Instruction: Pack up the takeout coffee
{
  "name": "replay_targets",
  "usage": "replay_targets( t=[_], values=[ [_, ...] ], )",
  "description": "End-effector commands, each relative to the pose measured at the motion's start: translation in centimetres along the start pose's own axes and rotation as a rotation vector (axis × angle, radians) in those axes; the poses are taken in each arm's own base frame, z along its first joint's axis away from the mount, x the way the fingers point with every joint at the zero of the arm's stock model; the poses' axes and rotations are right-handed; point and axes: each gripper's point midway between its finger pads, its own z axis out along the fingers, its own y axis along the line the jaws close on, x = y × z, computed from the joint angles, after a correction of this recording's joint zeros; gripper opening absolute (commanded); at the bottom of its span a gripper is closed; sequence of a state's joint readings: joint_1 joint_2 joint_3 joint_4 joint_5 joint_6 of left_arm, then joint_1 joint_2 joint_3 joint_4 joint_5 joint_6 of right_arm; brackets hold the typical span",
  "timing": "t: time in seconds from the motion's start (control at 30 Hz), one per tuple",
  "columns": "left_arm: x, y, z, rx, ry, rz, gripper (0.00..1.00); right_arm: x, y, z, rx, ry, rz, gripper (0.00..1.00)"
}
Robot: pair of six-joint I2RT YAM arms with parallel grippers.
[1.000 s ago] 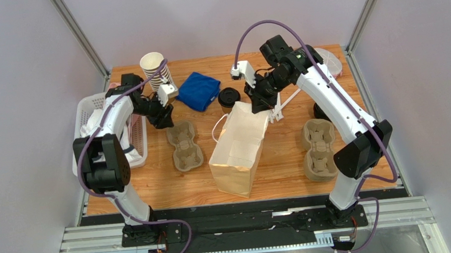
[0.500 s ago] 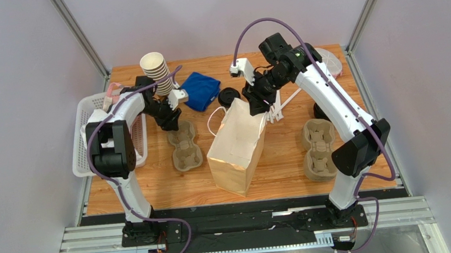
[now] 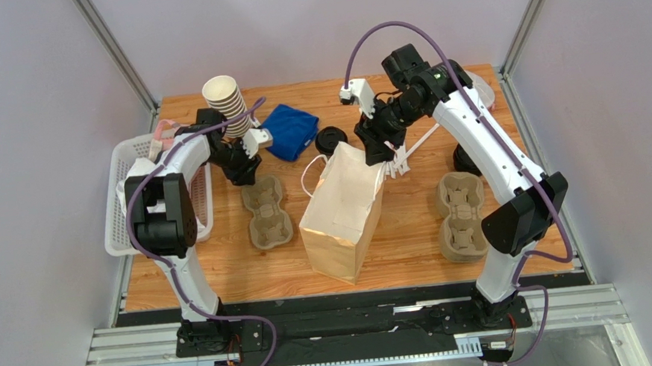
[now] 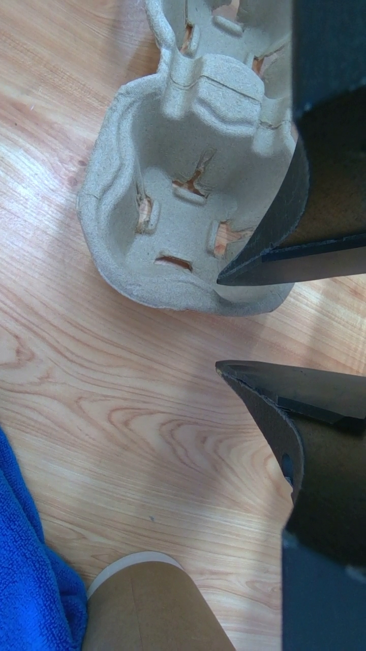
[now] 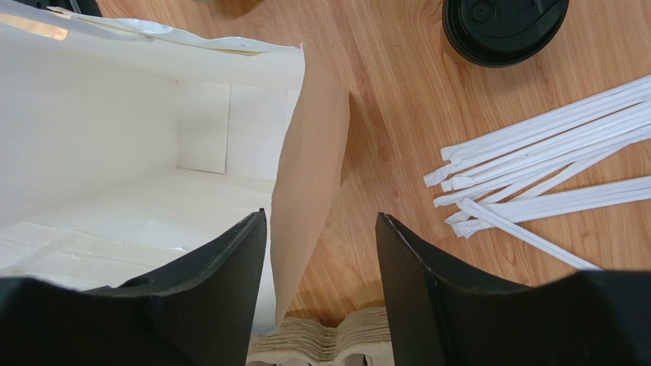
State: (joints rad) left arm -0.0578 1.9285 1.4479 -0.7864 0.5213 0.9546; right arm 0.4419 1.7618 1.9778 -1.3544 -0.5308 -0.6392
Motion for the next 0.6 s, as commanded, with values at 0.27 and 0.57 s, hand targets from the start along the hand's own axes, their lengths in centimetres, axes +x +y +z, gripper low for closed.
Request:
replay_targets(
  t=[0.27,0.57],
  values=[
    [-0.2,-0.2,1.1,0.04,-0.019,0.064,0.48,4.9,5.3,-2.7,-0.128,0.204,0.177,0.49],
    [-0.5,-1.3,0.7,0.088,-0.027,0.077,0.16,4.6,5.0,-2.5,-0.13,0.201,0.161,0.06]
  ],
)
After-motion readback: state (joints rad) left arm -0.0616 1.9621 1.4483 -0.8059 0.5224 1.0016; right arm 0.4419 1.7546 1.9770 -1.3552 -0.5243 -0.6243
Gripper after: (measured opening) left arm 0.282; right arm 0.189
